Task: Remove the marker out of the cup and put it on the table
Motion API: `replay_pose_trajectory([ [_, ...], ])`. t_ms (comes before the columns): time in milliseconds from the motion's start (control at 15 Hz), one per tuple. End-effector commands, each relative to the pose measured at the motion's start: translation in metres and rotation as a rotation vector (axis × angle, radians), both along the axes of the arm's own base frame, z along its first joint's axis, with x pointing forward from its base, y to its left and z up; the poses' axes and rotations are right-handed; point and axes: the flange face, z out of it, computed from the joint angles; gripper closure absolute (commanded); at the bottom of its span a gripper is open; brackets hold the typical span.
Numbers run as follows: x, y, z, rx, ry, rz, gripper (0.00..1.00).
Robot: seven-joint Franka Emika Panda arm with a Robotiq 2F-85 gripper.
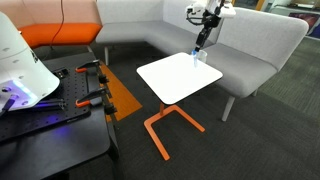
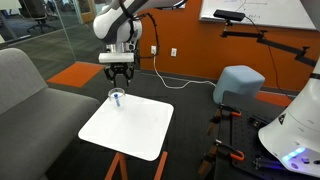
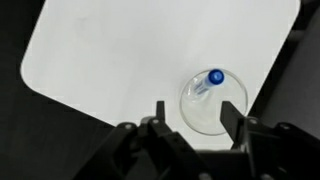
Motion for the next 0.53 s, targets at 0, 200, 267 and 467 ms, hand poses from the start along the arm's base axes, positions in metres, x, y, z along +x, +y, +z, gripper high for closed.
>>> replay_pose_trajectory([
  [0, 0.013, 0.001, -0.005, 0.04, 0.036, -0.029, 0.53],
  [200, 0.02, 0.003, -0.013, 0.052, 0.041, -0.034, 0.53],
  [267, 0.022, 0.005, -0.015, 0.056, 0.048, -0.032, 0.51],
  [467, 0.026, 0.009, -0.026, 0.064, 0.075, -0.036, 0.54],
])
